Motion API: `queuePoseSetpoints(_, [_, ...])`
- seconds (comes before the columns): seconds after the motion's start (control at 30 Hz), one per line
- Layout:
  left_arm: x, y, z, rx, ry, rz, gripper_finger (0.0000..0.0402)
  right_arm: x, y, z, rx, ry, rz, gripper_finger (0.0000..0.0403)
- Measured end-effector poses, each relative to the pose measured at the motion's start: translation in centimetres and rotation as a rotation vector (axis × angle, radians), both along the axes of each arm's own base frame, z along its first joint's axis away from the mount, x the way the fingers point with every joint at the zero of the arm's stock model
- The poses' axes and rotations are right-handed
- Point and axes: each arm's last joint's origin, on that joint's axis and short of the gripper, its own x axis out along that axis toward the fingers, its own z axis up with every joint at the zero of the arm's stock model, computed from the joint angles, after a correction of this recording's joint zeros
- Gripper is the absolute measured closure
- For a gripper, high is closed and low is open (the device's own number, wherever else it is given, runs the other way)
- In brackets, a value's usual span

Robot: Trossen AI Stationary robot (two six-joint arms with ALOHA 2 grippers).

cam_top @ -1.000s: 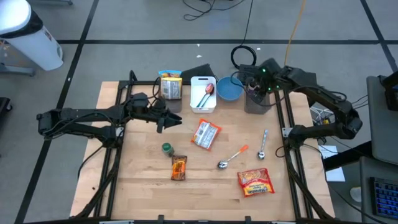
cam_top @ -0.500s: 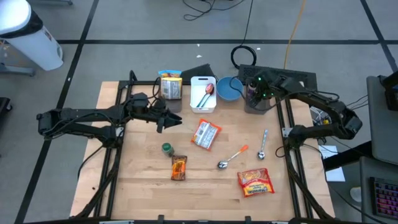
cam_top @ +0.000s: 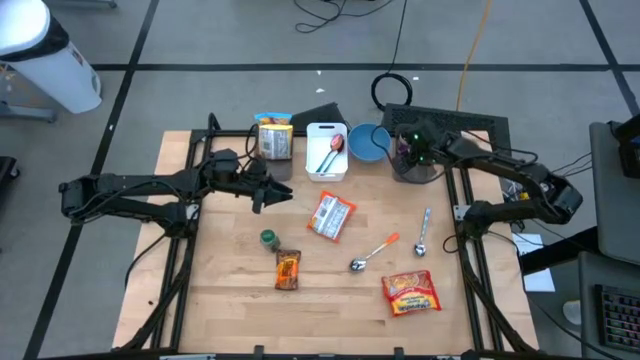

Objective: Pick & Place Food Item
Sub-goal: Put the brown spice bottle into the right black bin

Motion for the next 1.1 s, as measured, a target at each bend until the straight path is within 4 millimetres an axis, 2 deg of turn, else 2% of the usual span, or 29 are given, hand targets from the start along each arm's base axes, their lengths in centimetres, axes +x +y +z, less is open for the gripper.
queuePoseSetpoints(0.3, [0.0,0.1,0.0,0.002,0.001,0.013,0.0231,-0.1,-0.1,-1.3,-0.015,-0.078,-0.070,0.0229])
queuePoseSetpoints(0.6, [-0.2,0.8,0.0,-0.003,0.002,0.046,0.0231,-0.2,-0.4,-1.9,-0.045,-0.042,-0.118,0.0235])
queuePoseSetpoints(1.1, [-0.3,1.0,0.0,-0.004,0.001,0.046,0.0231,-2.6,-1.9,-2.1,-0.034,0.010,-0.285,0.0237])
